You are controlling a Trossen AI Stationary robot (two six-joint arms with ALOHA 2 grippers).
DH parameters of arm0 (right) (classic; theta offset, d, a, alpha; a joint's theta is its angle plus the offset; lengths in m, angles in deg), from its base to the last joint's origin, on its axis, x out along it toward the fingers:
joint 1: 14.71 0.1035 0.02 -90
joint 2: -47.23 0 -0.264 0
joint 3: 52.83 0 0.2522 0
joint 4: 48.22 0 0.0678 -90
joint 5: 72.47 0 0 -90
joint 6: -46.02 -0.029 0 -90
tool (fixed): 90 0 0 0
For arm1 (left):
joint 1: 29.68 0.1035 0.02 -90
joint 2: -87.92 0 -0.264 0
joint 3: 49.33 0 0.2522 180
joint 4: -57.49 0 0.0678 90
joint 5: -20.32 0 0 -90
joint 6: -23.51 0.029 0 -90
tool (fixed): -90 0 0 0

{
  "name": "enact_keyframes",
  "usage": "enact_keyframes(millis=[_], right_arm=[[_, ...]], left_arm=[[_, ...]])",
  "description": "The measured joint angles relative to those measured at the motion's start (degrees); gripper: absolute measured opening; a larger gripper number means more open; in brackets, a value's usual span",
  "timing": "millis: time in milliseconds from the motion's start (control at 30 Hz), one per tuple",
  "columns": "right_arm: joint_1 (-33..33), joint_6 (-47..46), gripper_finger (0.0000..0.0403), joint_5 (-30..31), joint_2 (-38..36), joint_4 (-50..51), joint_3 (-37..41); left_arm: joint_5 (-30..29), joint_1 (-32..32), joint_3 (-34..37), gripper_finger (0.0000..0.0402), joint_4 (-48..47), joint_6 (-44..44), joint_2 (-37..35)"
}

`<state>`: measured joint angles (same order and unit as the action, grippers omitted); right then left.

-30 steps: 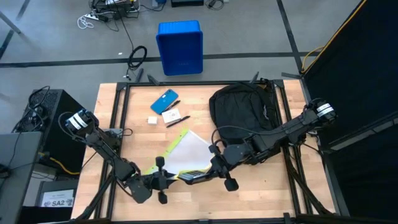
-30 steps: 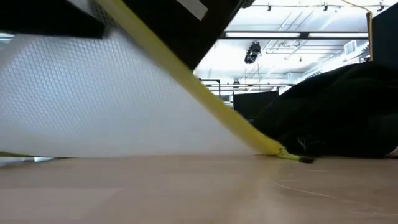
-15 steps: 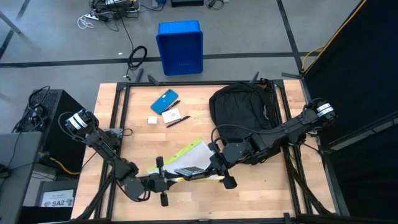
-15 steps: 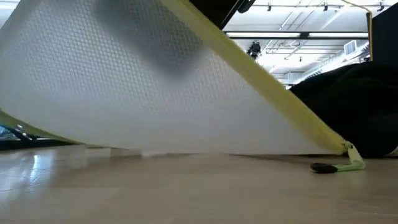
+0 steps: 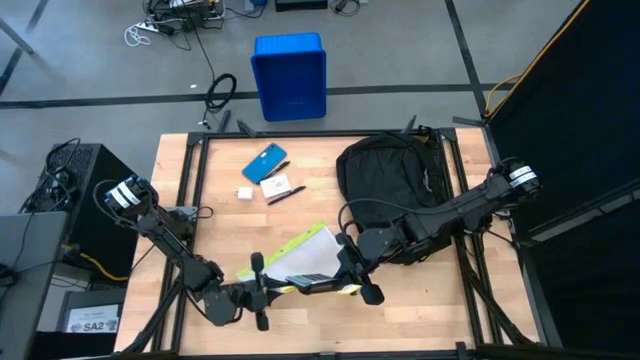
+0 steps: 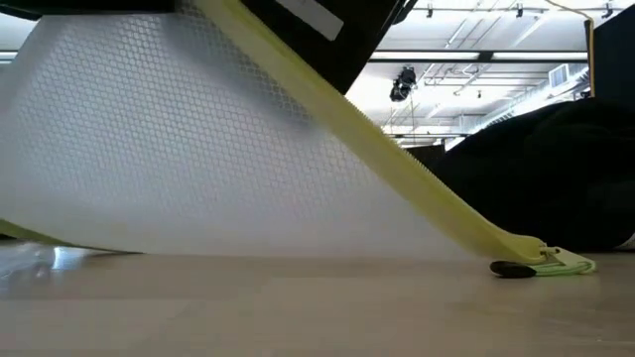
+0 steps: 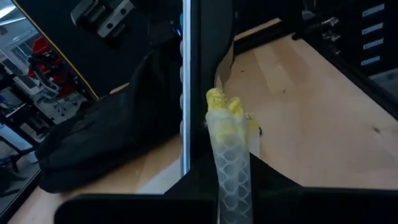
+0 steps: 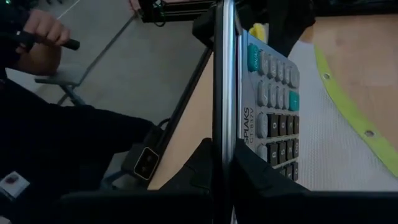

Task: Unpack backpack
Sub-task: Put the gray calculator into the white zip bag

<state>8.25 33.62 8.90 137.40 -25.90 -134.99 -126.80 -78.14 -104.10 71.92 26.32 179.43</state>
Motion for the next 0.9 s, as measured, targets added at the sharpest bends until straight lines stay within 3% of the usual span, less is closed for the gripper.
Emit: enact_keyframes(millis=[267,567,900], right_arm=[[0.8,-0.5,0.0001,-5.2,-4.3,0.3,-0.1],[1.5,-2.4,0.0001,-0.9,-2.3,3.1,-0.1],[0.7,-2.6,0.0001,0.0,-2.1,1.6,-0.1]], left_arm=[[0.6,0.0,0.1,0.0000,-7.4,-4.6,0.0],[0.9,0.2,0.1,0.0000,-7.4,-4.7,0.0],[1.2,0.2,0.1,0.0000,-7.0,-4.7,0.0]])
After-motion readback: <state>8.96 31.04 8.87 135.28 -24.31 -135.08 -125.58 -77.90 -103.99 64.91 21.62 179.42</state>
